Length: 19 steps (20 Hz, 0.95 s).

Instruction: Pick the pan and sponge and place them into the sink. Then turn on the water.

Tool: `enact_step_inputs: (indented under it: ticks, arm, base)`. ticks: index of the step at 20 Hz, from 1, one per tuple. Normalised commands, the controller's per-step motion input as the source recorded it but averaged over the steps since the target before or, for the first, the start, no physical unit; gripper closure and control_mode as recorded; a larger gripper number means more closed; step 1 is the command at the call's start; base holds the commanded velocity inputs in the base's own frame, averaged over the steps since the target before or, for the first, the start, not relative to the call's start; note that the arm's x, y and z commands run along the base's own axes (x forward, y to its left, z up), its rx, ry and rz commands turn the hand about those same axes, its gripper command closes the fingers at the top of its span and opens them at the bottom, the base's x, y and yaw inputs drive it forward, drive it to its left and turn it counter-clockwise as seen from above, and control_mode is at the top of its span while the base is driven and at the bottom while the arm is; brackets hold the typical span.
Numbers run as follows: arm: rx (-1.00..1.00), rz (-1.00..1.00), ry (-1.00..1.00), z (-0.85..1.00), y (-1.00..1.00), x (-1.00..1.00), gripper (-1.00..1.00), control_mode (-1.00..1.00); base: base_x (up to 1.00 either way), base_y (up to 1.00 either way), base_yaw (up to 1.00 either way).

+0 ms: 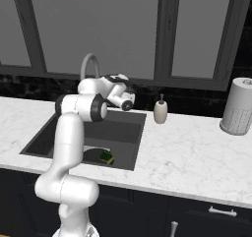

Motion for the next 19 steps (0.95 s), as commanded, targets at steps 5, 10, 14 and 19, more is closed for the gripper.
enact_step_inputs:
  ticks: [5,10,14,19]
  arm:
    - [0.15,0.0,0.0,0.01,-0.63,-0.33,1.0,-1.0]
    - [0.24,0.0,-0.04,0.44,-0.49,-0.67,1.0,-1.0]
    - [0.27,0.0,-0.05,0.83,-0.49,-0.75,1.0,-1.0]
    - [0.26,0.0,-0.05,0.94,-0.56,-0.62,1.0,-1.0]
  base:
    - [0.0,0.0,0.0]
    - [0.0,0.0,0.0]
    - [0.0,0.0,0.0]
    - [0.0,0.0,0.0]
